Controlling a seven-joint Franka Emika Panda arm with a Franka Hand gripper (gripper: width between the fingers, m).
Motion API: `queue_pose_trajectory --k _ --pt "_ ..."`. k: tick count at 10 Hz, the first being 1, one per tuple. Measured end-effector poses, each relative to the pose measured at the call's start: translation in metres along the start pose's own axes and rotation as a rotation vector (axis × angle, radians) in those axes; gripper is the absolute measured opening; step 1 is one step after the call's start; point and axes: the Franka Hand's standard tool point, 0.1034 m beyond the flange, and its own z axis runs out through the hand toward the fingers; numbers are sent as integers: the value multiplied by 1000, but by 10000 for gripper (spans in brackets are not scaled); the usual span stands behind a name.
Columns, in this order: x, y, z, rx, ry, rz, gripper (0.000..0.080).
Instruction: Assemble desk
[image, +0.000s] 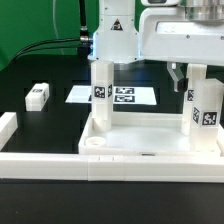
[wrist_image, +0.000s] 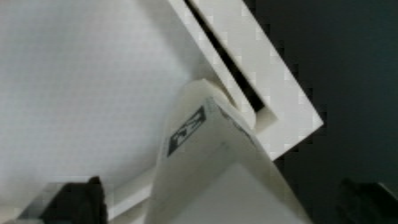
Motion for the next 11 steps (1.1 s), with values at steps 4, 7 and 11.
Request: queue_pose_trajectory --k 4,7,11 --pt "3 4 0 -45 18 -278 649" --pt "3 5 0 -45 18 -275 365" --pt "12 15 -1 -38 28 -134 288"
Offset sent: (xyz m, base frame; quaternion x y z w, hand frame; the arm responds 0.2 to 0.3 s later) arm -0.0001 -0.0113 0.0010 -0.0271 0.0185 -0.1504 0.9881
